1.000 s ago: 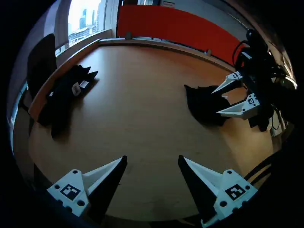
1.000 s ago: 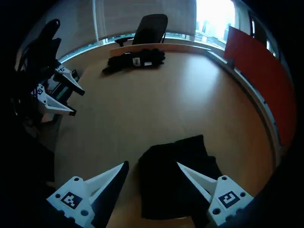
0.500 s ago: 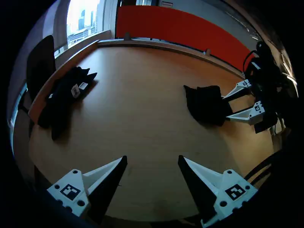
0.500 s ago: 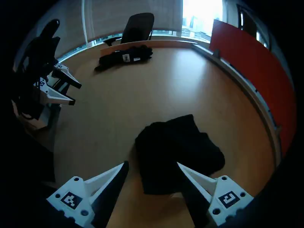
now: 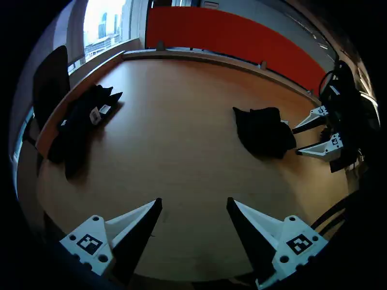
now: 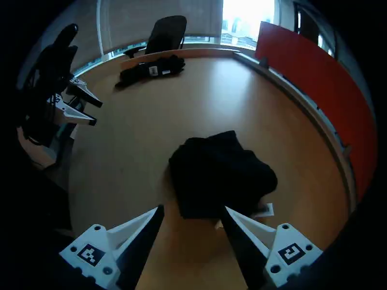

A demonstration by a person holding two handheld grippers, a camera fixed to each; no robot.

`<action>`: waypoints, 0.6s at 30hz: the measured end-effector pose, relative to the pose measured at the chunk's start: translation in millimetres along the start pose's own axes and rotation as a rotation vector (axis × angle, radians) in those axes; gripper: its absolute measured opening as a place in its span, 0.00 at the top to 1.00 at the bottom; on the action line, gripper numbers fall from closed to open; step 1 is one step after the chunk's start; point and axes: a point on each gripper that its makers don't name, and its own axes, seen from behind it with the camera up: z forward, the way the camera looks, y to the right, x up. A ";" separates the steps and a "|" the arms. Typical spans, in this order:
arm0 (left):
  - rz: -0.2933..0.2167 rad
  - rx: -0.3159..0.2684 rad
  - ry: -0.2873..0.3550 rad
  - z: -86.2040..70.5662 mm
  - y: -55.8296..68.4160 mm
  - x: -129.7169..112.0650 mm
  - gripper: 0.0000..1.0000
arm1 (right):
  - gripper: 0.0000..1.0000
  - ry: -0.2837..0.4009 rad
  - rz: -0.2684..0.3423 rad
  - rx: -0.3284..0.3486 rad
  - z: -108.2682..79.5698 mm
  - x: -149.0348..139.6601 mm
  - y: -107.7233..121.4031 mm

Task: Fold towel

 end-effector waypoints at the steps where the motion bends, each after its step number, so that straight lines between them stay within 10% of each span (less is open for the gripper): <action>1: 0.000 -0.001 -0.001 0.2 0.2 -0.1 0.00 | 0.13 -0.001 0.004 -0.003 -0.5 -1.3 0.2; 18: 0.000 -0.006 -0.005 0.7 2.7 -2.8 0.00 | 0.44 -0.029 0.067 -0.011 6.0 -17.8 0.5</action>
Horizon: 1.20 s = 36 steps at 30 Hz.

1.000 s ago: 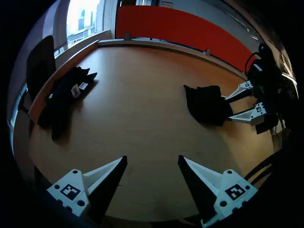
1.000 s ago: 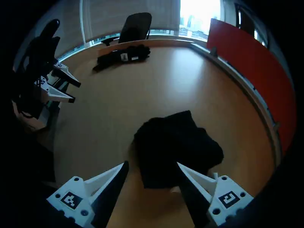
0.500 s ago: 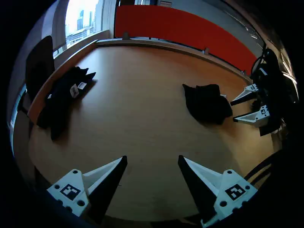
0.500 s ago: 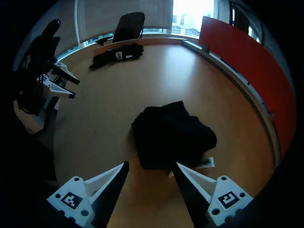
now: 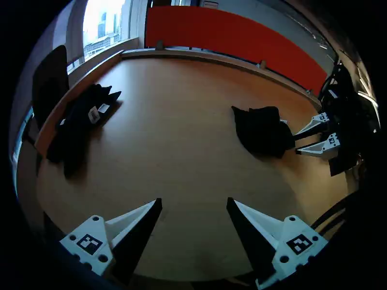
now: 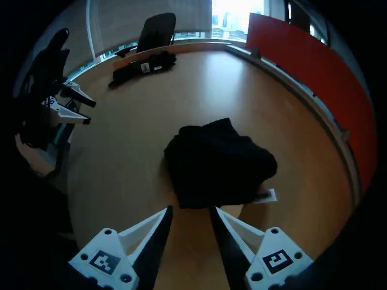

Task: Fold towel

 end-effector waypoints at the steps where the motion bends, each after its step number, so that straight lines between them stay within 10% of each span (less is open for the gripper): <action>1: 0.001 0.000 -0.001 0.1 0.1 0.1 0.00 | 0.46 -0.004 0.001 0.001 0.8 -1.5 -0.4; 36: 0.008 -0.016 -0.009 0.9 5.5 0.1 0.00 | 0.49 -0.020 0.093 0.002 9.7 -5.9 -7.9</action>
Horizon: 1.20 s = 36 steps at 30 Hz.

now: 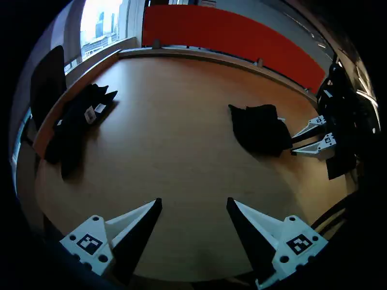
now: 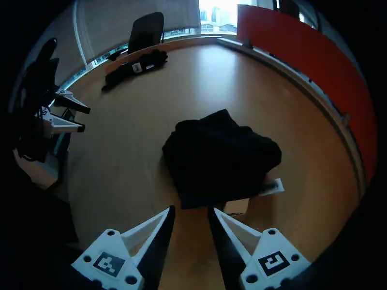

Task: Fold towel

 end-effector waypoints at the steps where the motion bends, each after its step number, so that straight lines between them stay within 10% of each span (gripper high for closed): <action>1: 0.000 0.000 0.000 0.1 0.0 0.0 0.00 | 0.49 -0.001 0.001 -0.001 0.3 -0.7 0.1; 14: 0.002 -0.003 -0.001 0.3 0.3 -0.5 0.00 | 0.49 -0.013 0.011 0.006 7.3 -3.8 -0.8; 24: -0.002 0.000 -0.001 -0.1 -2.1 -1.2 0.00 | 0.86 -0.018 0.005 -0.001 11.4 -5.5 2.8; 36: 0.001 -0.002 0.000 0.5 -0.2 -0.2 0.00 | 0.86 0.015 0.003 -0.013 13.3 13.3 9.6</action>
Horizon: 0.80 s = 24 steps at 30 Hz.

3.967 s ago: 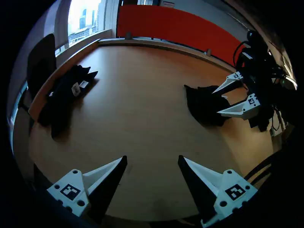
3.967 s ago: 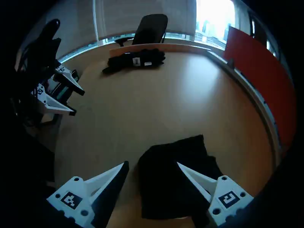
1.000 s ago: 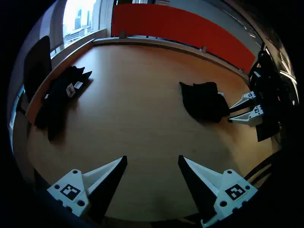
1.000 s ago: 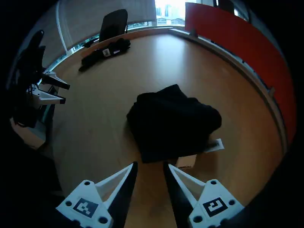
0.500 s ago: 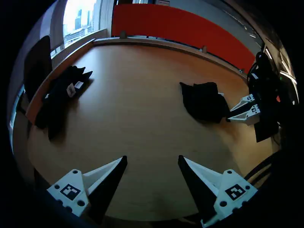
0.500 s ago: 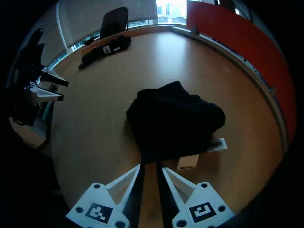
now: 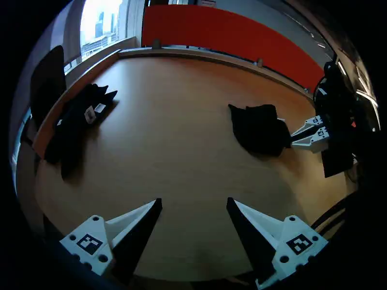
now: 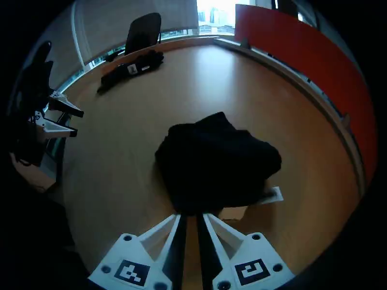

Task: Fold towel

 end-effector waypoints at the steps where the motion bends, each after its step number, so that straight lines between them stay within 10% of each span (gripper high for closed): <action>1: 0.000 0.000 0.000 -0.1 0.2 0.2 0.00 | 0.86 0.004 -0.002 -0.001 0.2 3.0 1.2; 24: -0.007 0.007 0.002 -2.7 -3.7 0.0 0.00 | 0.86 0.024 -0.021 -0.027 22.9 42.2 33.7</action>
